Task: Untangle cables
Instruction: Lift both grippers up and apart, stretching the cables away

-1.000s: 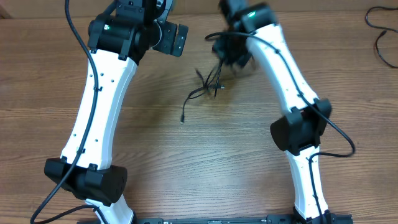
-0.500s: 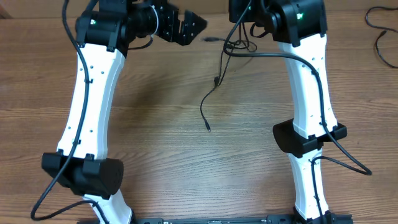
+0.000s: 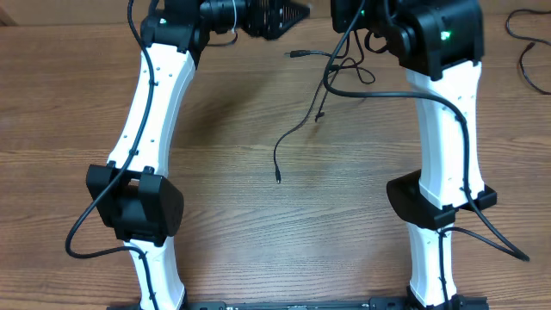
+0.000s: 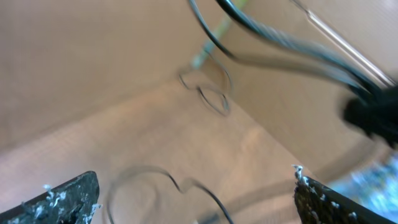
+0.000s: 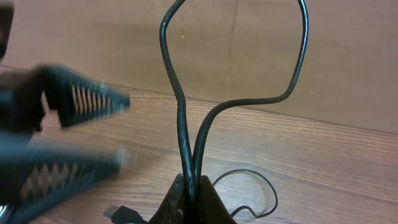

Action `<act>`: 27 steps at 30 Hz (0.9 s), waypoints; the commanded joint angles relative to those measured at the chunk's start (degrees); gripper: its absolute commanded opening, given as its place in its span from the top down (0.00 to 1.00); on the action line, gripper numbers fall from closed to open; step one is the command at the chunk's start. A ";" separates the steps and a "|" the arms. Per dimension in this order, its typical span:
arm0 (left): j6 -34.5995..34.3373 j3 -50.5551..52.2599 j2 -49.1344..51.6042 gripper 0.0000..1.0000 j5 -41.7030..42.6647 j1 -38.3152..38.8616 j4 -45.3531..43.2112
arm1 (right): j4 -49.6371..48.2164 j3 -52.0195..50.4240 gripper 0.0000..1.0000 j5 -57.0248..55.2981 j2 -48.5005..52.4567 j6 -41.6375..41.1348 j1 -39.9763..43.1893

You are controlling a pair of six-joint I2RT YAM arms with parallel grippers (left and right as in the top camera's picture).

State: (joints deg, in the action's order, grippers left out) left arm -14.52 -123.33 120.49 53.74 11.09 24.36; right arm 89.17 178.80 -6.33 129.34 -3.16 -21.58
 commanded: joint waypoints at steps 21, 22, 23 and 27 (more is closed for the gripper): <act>-43.85 -0.79 0.17 0.00 -19.76 6.36 -21.44 | 4.02 1.22 0.96 2.56 -2.05 0.44 -0.52; -42.80 -0.79 0.17 0.00 -20.55 6.95 -21.44 | 4.09 1.22 0.96 2.58 -2.05 0.44 -0.52; -41.90 -0.79 0.17 0.00 -21.40 7.45 -21.35 | 4.13 1.22 0.96 2.58 -2.05 0.44 -0.52; -40.76 -0.79 0.17 0.55 -24.63 8.35 -19.37 | 4.83 1.22 0.96 2.58 -2.27 0.42 -0.57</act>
State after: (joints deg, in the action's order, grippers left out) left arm -57.49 -123.37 120.68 34.04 19.14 3.62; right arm 93.71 178.82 -4.27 129.05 -2.96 -21.85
